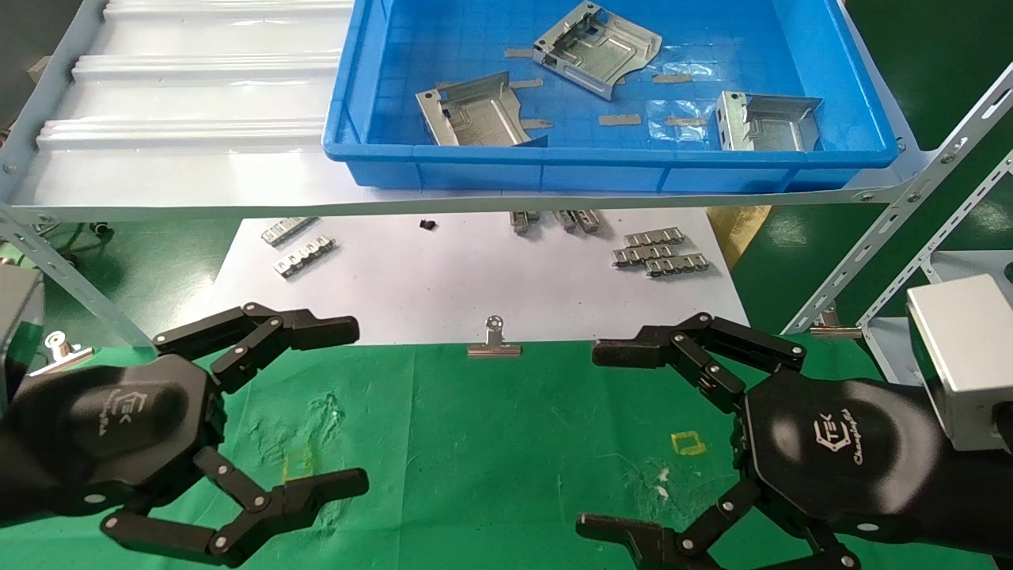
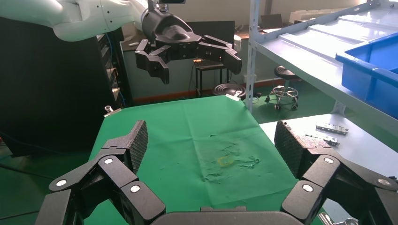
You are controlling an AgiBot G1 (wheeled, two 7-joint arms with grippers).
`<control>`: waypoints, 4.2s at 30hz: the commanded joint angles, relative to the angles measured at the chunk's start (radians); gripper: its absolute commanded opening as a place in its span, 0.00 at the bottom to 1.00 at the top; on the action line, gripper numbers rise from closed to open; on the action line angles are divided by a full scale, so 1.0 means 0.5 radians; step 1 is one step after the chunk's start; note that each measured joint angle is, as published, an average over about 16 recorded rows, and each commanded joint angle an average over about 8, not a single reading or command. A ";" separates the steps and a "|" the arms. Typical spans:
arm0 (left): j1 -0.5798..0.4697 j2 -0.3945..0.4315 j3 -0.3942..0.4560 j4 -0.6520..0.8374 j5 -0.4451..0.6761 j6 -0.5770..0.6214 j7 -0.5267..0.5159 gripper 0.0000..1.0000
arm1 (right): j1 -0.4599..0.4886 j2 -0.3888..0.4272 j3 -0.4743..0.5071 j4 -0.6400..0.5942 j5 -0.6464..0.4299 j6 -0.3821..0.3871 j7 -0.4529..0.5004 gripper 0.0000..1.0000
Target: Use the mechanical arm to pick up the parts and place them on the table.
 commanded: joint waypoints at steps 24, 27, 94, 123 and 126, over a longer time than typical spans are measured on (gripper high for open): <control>0.000 0.000 0.000 0.000 0.000 0.000 0.000 0.00 | 0.000 0.000 0.000 0.000 0.000 0.000 0.000 1.00; 0.000 0.000 0.000 0.000 0.000 0.000 0.000 0.00 | 0.000 0.000 0.000 0.000 0.000 0.000 0.000 1.00; 0.000 0.000 0.000 0.000 0.000 0.000 0.000 1.00 | 1.752 -1.506 -0.919 -2.154 -1.406 1.564 0.311 0.00; 0.000 0.000 0.000 0.000 0.000 0.000 0.000 1.00 | 1.767 -1.496 -1.189 -2.063 -1.253 1.716 0.212 0.00; 0.000 0.000 0.000 0.000 0.000 0.000 0.000 1.00 | 1.803 -1.488 -1.199 -2.057 -1.239 1.768 0.162 0.00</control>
